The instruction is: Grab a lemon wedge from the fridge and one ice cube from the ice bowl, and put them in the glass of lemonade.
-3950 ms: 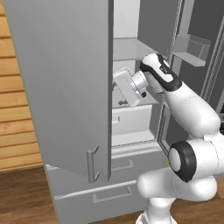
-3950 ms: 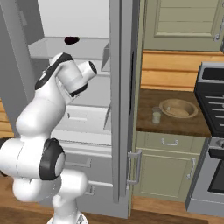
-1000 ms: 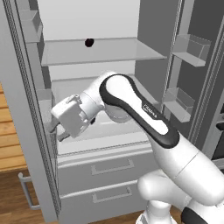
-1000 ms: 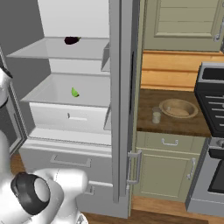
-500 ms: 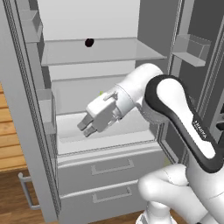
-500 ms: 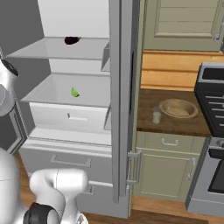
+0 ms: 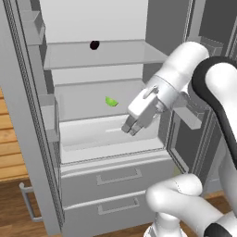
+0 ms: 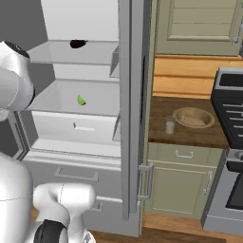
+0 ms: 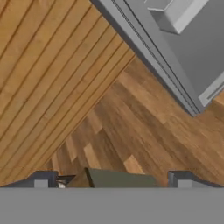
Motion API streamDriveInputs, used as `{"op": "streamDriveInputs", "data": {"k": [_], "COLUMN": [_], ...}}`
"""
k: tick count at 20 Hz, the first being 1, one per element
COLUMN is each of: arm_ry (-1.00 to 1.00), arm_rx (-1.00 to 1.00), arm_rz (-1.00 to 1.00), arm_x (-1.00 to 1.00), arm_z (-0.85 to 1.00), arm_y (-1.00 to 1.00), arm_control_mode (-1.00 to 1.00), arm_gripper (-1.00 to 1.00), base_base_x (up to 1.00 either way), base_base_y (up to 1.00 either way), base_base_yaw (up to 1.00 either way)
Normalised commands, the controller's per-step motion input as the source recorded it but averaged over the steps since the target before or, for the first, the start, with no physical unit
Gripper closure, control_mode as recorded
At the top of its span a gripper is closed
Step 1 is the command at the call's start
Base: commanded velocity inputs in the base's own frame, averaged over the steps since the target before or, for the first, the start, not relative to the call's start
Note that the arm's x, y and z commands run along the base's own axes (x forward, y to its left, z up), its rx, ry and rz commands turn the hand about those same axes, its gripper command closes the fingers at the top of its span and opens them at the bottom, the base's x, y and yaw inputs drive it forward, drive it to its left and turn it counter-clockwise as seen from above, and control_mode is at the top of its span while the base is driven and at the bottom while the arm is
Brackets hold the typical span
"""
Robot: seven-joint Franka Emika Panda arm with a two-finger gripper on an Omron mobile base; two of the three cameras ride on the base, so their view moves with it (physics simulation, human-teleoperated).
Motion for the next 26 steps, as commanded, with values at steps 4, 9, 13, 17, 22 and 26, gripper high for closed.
{"op": "streamDriveInputs", "data": {"k": [4, 9, 13, 17, 22, 26], "arm_ry": [-0.01, 0.0, -0.07, -0.2, -0.21, -0.13], "arm_rx": [-0.4, -0.41, -0.29, -0.03, 0.01, -0.01], "arm_rz": [-0.18, -0.25, -0.26, -0.23, -0.21, -0.19], "arm_x": [0.0, 0.0, 0.0, 0.0, 0.16, 0.22], "arm_z": [0.0, -0.29, -0.92, -0.95, -0.48, 0.12], "arm_y": [-0.56, -0.35, -0.32, -0.58, -0.65, -0.14], "arm_control_mode": [-1.0, -1.0, -1.0, -1.0, -1.0, -1.0], "arm_gripper": [-1.0, -1.0, -1.0, -1.0, -1.0, -1.0], "base_base_x": [0.0, 0.0, 0.0, 0.0, 0.0, 0.0], "base_base_y": [0.0, 0.0, 0.0, 0.0, 0.0, 0.0], "base_base_yaw": [0.0, 0.0, 0.0, 0.0, 0.0, 0.0]}}
